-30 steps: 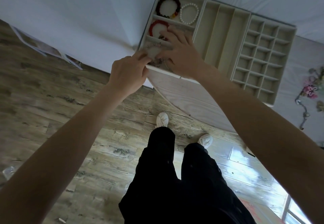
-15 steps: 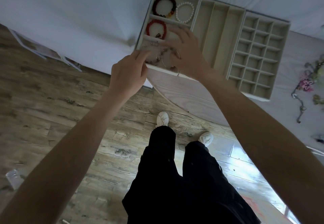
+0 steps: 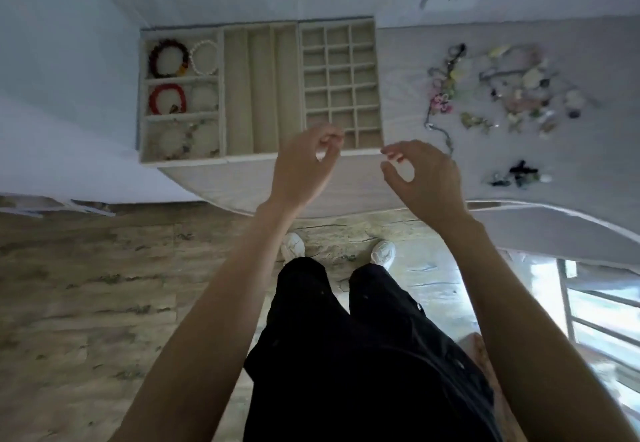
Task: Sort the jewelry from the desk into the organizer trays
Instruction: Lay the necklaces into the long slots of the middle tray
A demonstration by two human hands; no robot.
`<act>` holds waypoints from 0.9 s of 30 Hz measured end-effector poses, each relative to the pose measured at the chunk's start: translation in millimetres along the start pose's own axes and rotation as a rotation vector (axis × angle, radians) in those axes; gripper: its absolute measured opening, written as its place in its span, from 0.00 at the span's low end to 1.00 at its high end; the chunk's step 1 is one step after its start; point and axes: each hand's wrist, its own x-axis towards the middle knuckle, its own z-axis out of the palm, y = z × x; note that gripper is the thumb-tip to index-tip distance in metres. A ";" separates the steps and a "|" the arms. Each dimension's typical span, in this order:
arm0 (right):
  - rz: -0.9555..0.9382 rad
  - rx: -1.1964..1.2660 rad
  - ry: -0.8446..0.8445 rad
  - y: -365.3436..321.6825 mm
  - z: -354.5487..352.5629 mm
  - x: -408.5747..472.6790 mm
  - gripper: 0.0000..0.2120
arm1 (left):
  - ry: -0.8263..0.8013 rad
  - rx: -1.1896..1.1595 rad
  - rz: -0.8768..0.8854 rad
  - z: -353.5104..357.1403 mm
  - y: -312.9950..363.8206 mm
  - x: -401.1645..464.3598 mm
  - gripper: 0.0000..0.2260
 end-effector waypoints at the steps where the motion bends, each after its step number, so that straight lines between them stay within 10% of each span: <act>1: 0.041 -0.017 -0.005 20.5 -10.1 -11.4 0.09 | -0.071 0.064 0.034 19.1 8.7 4.2 0.10; 12: 0.234 -0.157 -0.079 189.3 -64.1 -40.5 0.19 | -0.155 0.729 0.083 187.5 61.3 50.7 0.23; 27: -0.272 -0.134 -0.391 160.9 -26.3 35.0 0.07 | -0.159 0.651 -0.003 171.8 56.0 38.9 0.10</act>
